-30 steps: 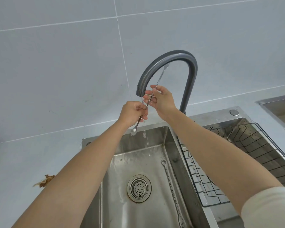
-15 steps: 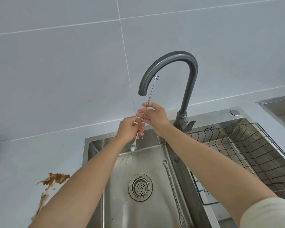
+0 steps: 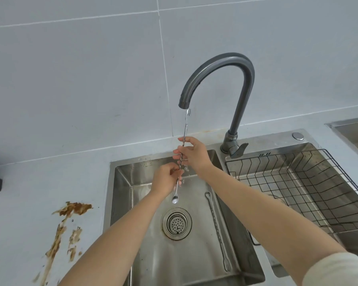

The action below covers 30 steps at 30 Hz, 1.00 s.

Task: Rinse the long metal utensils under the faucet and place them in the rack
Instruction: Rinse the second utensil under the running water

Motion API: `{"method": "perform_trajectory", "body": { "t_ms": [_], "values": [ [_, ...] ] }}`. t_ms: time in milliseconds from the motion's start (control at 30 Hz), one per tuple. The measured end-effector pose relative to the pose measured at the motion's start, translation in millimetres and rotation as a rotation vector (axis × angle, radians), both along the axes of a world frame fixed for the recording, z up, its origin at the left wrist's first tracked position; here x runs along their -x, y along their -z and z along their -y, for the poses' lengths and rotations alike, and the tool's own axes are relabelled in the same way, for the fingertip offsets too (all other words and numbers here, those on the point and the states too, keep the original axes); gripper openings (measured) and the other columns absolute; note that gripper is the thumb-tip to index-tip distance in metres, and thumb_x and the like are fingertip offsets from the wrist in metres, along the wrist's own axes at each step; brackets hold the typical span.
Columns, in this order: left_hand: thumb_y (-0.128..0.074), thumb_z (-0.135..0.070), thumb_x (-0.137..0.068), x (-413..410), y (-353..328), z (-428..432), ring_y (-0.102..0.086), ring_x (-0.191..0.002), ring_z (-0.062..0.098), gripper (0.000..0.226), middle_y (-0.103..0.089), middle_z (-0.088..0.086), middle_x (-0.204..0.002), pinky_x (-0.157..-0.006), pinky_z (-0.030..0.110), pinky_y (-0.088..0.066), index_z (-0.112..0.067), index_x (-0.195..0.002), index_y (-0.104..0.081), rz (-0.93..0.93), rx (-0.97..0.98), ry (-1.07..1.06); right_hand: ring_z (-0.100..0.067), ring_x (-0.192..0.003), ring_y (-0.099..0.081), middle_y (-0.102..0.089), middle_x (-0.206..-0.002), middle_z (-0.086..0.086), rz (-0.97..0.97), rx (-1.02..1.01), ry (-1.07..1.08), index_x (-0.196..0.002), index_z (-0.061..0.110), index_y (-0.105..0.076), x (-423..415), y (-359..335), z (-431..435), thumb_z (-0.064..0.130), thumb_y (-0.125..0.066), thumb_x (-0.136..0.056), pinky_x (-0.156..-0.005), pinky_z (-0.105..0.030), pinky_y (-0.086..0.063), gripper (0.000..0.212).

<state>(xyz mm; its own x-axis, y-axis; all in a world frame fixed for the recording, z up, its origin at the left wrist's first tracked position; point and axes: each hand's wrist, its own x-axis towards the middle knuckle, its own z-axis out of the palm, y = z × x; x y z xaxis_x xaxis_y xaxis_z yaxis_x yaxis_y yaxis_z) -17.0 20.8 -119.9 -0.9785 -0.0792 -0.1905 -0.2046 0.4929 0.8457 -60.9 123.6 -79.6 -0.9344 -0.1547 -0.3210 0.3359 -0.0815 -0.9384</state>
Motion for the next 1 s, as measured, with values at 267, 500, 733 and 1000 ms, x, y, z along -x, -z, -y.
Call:
{"method": "perform_trajectory", "body": {
  "t_ms": [267, 500, 733, 1000],
  "values": [
    [-0.05, -0.016, -0.093, -22, 15, -13, -0.055, -0.048, 0.015, 0.017, -0.069, 0.013, -0.07, -0.058, 0.029, -0.047, -0.005, -0.094, -0.062, 0.016, 0.159, 0.069, -0.019, -0.061, -0.059, -0.062, -0.073, -0.006, -0.022, -0.141, -0.033, -0.114, 0.01, -0.056, -17, 18, -8, -0.002, -0.05, -0.09, -0.06, -0.031, -0.051, 0.027],
    [-0.039, -0.019, -0.097, -30, 24, -29, -0.061, -0.062, 0.025, 0.021, -0.069, 0.016, -0.08, -0.074, 0.035, -0.051, -0.008, -0.102, -0.056, 0.058, 0.174, 0.106, -0.015, -0.057, -0.057, -0.059, -0.071, -0.003, -0.062, -0.206, -0.056, -0.107, 0.014, -0.054, -20, 21, -18, 0.0, -0.051, -0.091, -0.053, -0.023, -0.051, 0.022],
    [-0.04, -0.012, -0.094, -44, 48, -43, -0.052, -0.048, 0.013, 0.011, -0.057, 0.005, -0.064, -0.048, 0.021, -0.042, -0.014, -0.084, -0.043, 0.249, 0.034, 0.091, -0.012, -0.053, -0.053, -0.056, -0.074, -0.004, -0.001, -0.389, -0.088, -0.11, 0.01, -0.057, -18, 55, -28, 0.001, -0.05, -0.091, -0.056, -0.025, -0.05, 0.022],
    [-0.052, -0.01, -0.088, -70, 114, -63, -0.067, -0.079, 0.033, 0.01, -0.064, 0.019, -0.081, -0.067, 0.036, -0.048, -0.009, -0.078, -0.052, 0.463, 0.087, 0.141, -0.013, -0.052, -0.053, -0.053, -0.069, -0.002, 0.23, -0.492, -0.16, -0.122, 0.004, -0.054, -32, 134, -40, -0.001, -0.051, -0.091, -0.053, -0.026, -0.049, 0.032]
  ]
}}
